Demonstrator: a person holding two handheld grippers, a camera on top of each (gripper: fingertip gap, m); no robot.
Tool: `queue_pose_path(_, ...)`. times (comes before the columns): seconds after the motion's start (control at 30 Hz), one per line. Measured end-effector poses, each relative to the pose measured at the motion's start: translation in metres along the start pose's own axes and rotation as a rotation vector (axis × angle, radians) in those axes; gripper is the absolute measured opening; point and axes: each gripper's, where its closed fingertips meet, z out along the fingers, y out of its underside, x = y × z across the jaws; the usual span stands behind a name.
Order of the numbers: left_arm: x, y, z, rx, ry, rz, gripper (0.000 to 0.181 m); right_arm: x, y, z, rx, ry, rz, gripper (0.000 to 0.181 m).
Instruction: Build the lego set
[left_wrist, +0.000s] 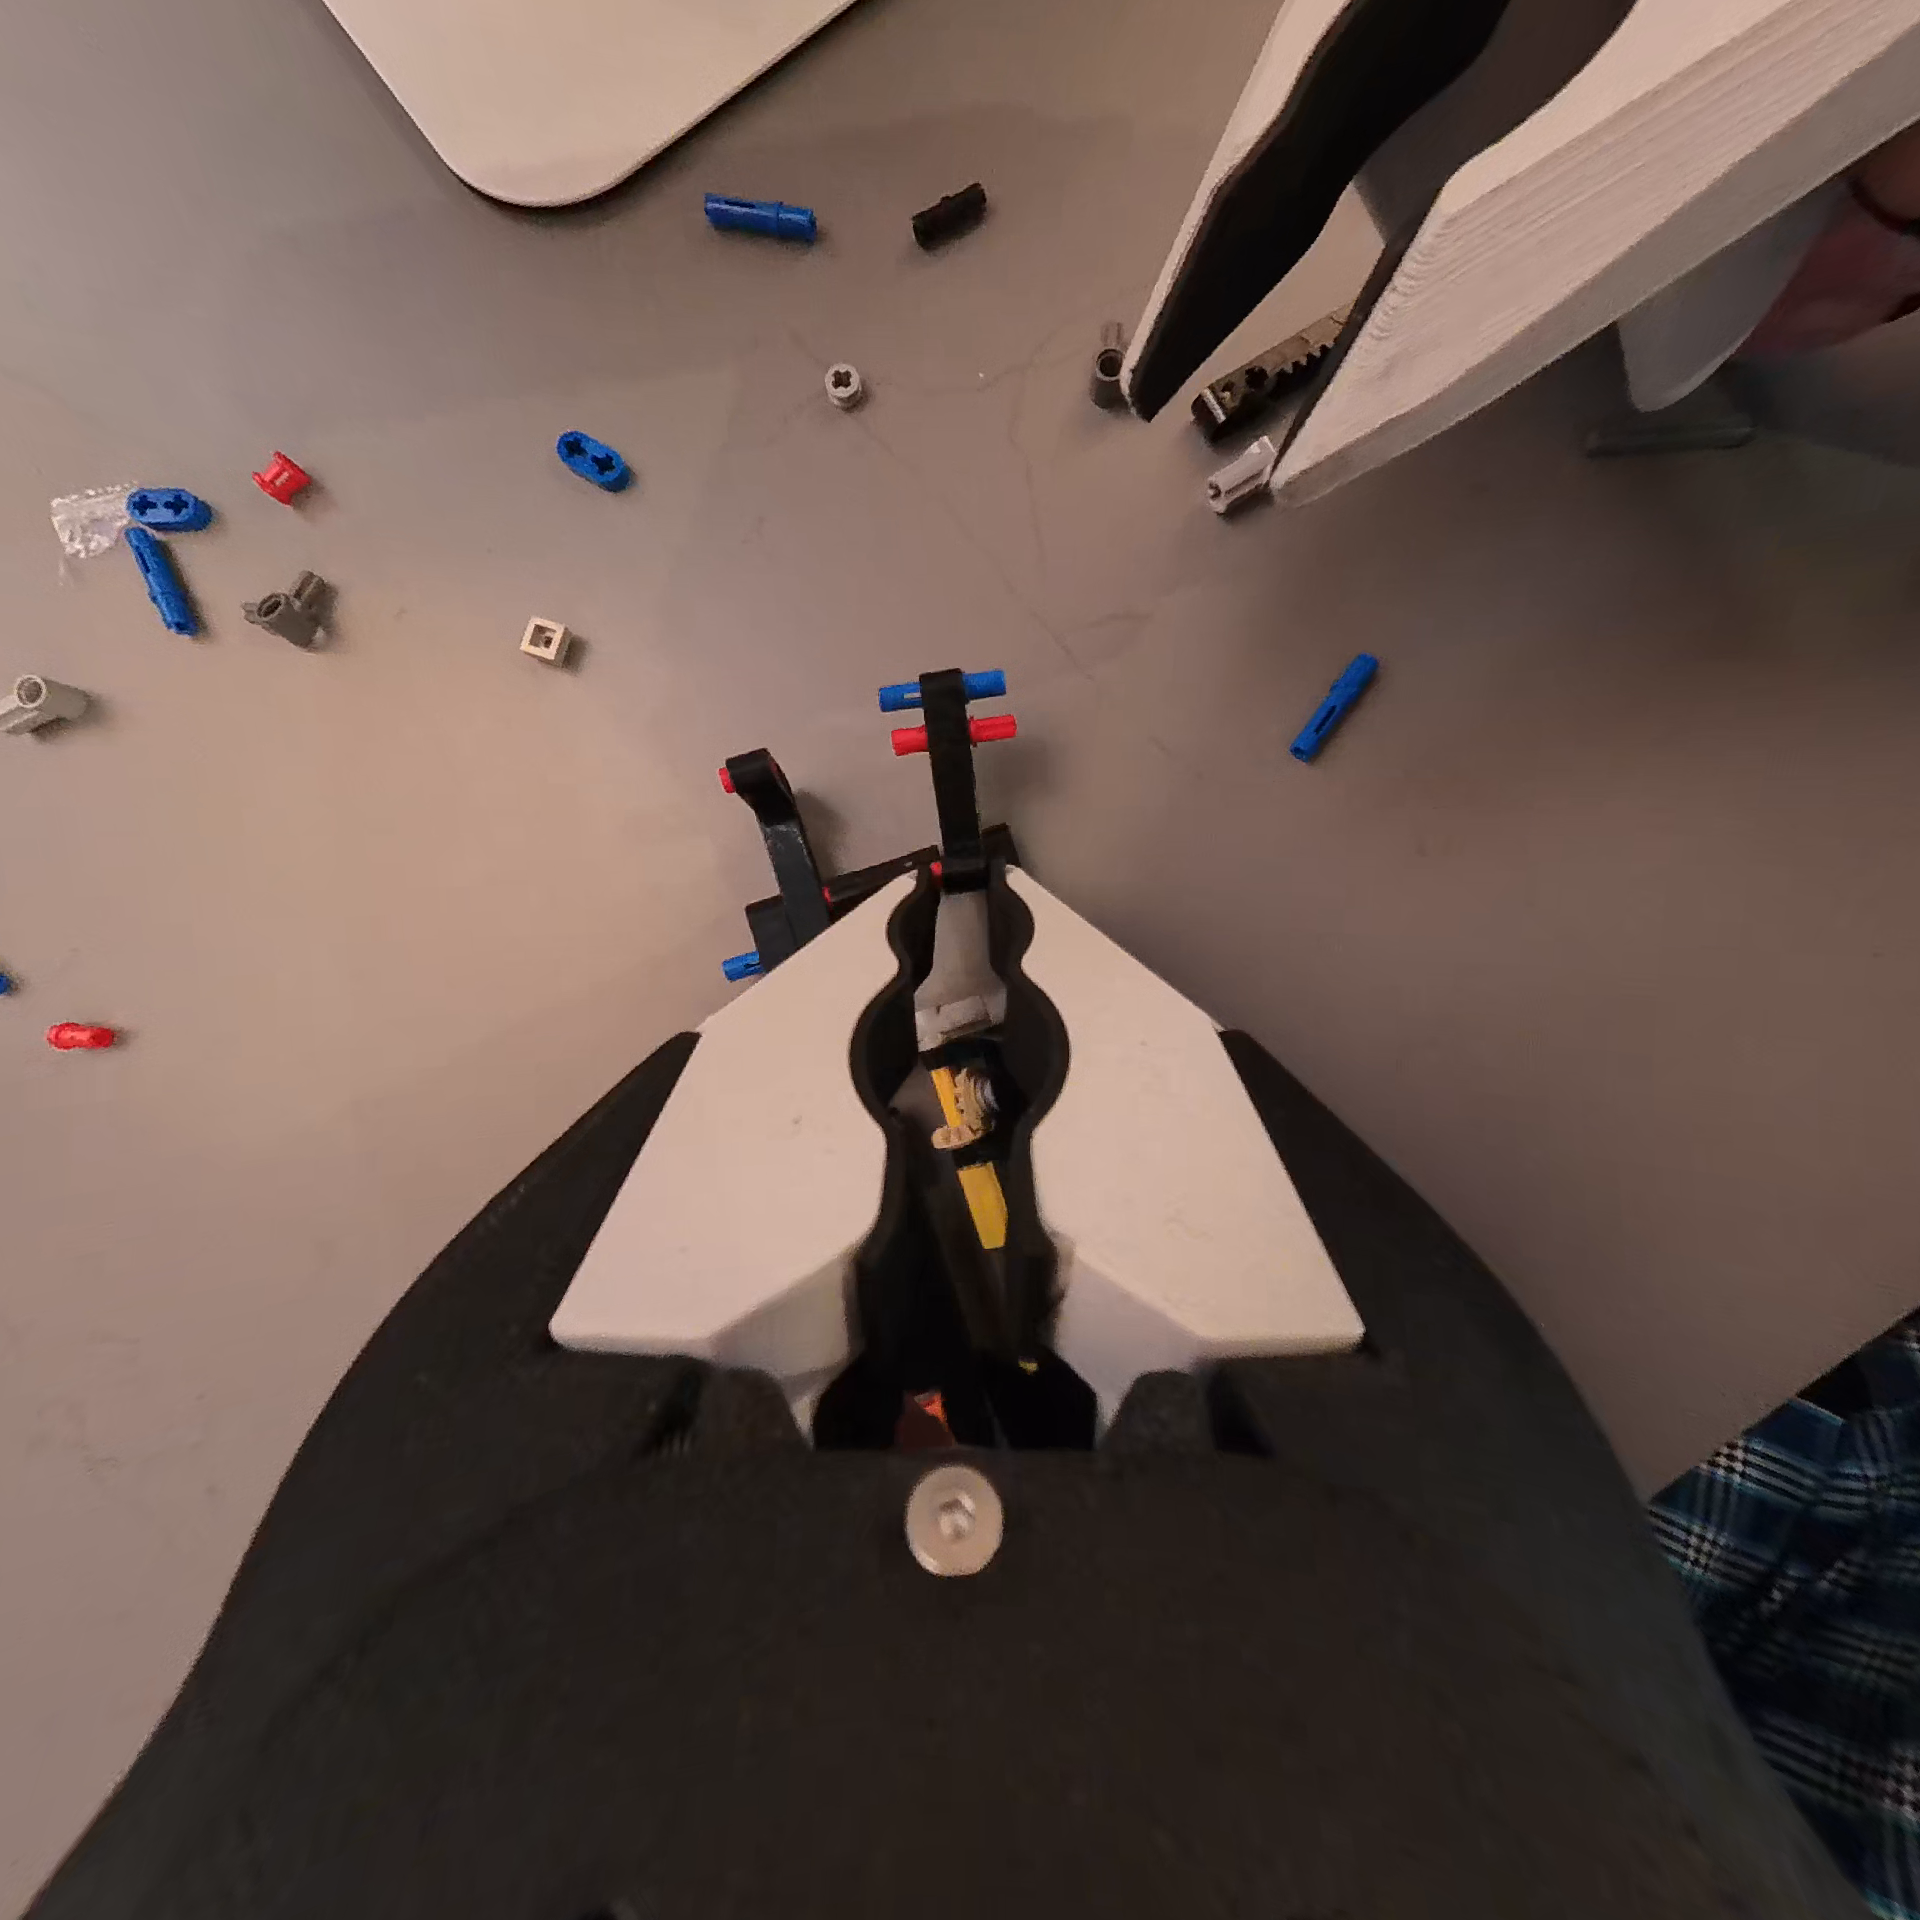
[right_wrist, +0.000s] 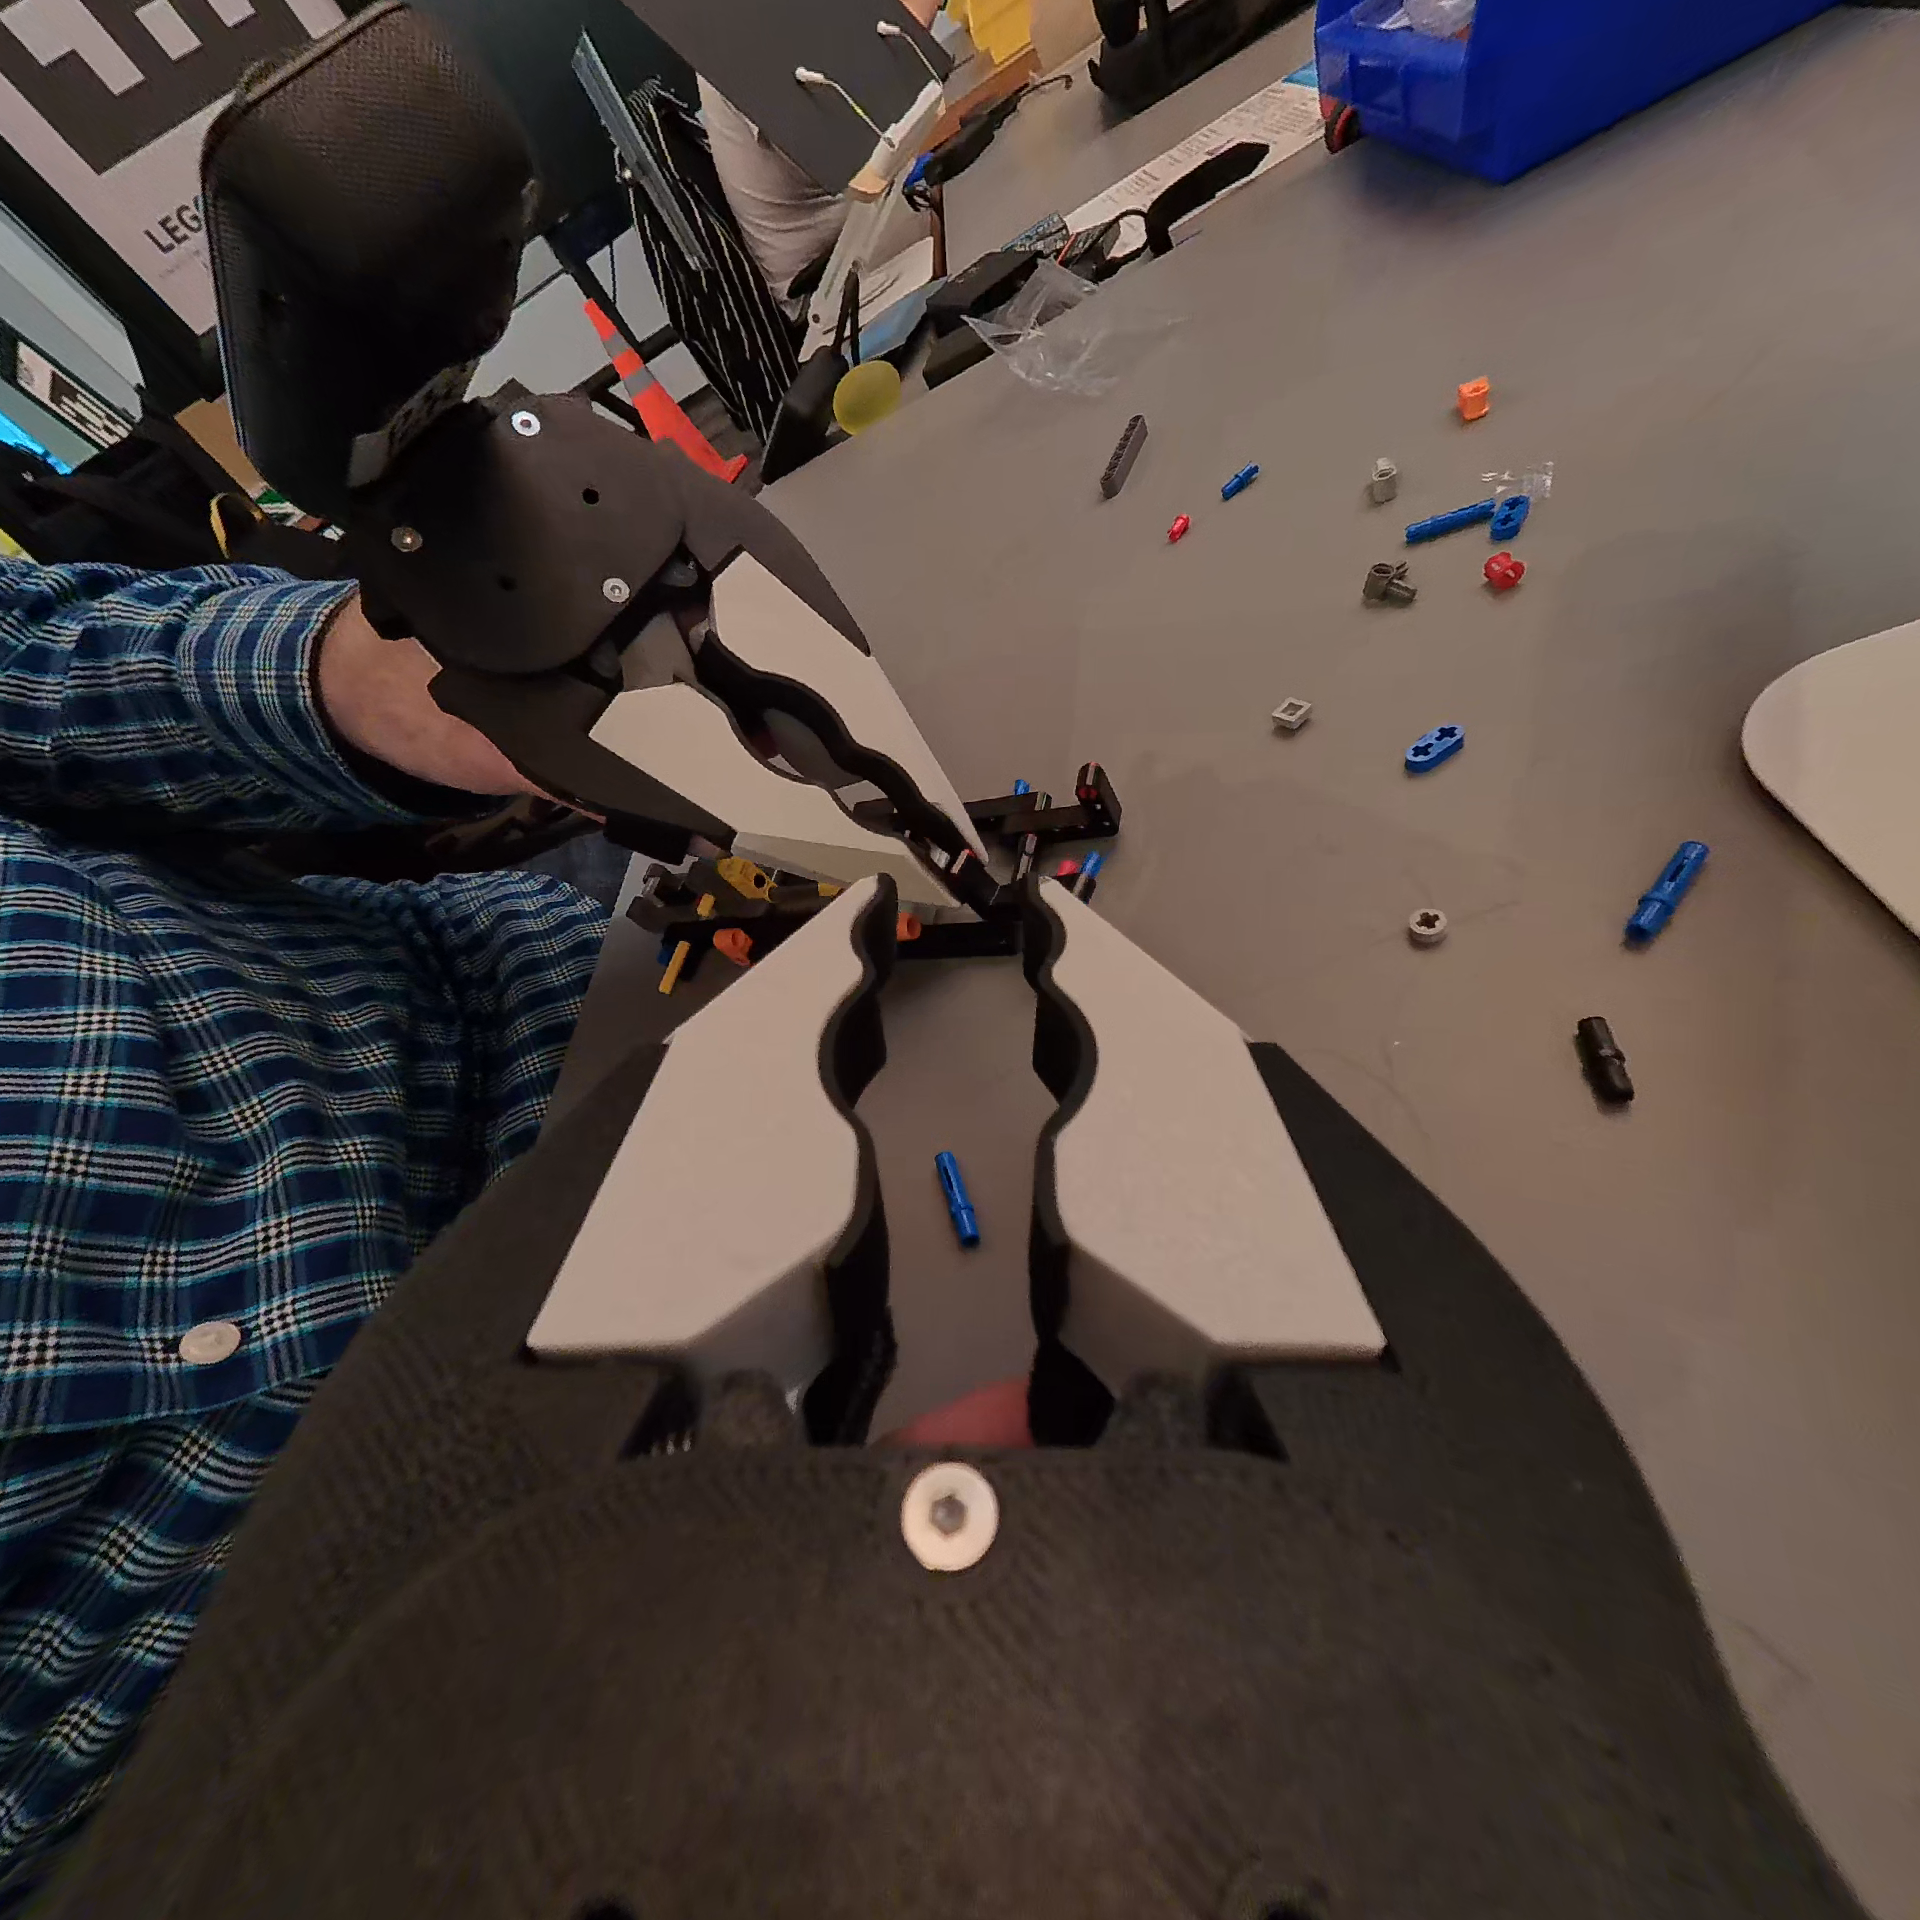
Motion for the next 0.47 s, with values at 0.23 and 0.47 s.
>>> queue_pose_path(0.23,-0.0023,-0.0026,-0.0011,0.016,-0.009,-0.005,0.008,0.0008,-0.0003,-0.0007,-0.001,0.008,-0.005,0.022)
queue_pose_path(0.47,-0.0022,-0.0067,-0.0029,0.041,-0.015,-0.002,0.008,0.0011,-0.0029,-0.0026,0.009,0.016,-0.008,0.023)
